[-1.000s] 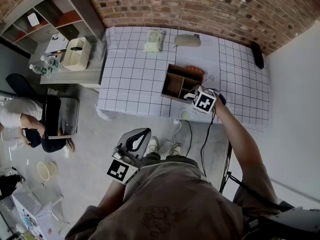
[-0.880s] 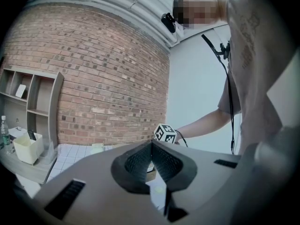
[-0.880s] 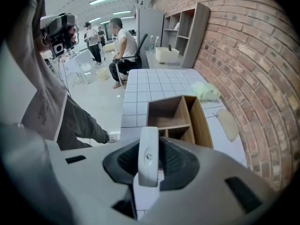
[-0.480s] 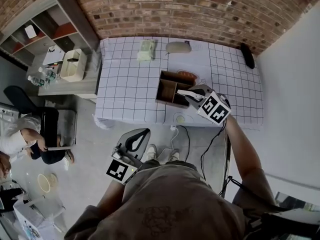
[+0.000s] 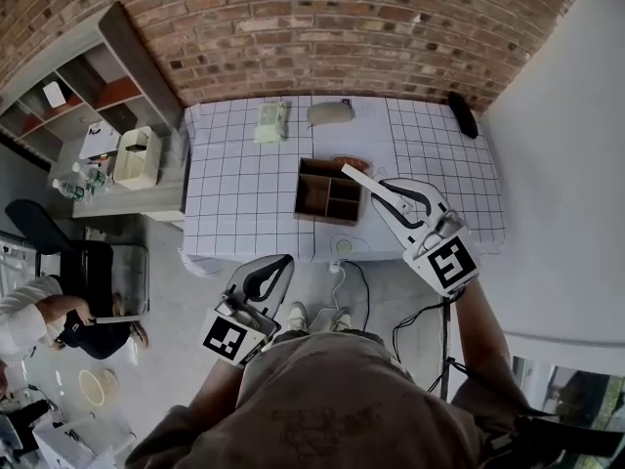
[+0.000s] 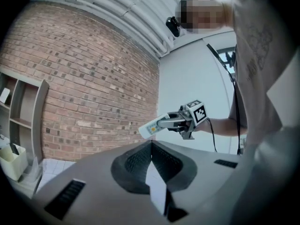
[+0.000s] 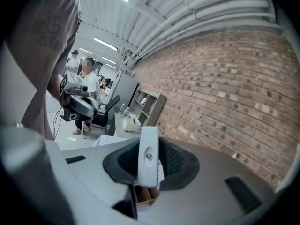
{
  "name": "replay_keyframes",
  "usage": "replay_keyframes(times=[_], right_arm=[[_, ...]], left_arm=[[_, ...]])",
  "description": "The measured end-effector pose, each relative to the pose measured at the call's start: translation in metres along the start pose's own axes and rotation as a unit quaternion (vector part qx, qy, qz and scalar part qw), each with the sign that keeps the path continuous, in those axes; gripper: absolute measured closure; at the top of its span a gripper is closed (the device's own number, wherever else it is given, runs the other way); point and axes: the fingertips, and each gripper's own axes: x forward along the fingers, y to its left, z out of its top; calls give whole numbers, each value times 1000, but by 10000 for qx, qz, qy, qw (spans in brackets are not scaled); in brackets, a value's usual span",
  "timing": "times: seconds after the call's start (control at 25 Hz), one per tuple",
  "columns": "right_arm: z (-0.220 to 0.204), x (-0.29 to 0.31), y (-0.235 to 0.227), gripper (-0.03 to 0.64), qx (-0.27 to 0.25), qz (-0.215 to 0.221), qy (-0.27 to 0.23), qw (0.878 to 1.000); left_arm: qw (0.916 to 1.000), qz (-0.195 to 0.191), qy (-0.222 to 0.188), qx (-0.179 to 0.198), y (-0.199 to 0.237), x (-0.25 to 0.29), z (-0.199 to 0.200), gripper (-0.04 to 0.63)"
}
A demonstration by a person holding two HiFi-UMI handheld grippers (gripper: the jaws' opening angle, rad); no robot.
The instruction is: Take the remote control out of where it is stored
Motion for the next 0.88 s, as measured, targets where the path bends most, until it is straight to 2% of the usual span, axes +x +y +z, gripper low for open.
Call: replay_keyframes(times=[0.08, 0.12, 0.24, 0.32, 0.6, 0.88], right_arm=[[19, -18, -3, 532, -332, -145, -25, 9993], [27, -27, -5, 532, -304, -277, -135, 9991], [60, -51, -15, 532, 416, -911, -1099, 9889], [74, -67, -18, 532, 443, -1131, -1400, 9827], [110, -115, -21, 532, 386, -1569, -2200, 9620], [99, -153, -31, 532, 1018, -1858, -2839, 9352]], left_arm=[[9997, -65, -93, -232, -1, 0, 11, 591], [9993, -90, -207, -312, -1, 1, 20, 591], [9981, -175, -495, -309, -6, 7, 46, 591], [9976, -262, -613, -211, -9, 10, 58, 591], [9960, -374, -810, -49, -9, 17, 80, 591], [9964, -253, -801, 116, 2, 16, 84, 591]])
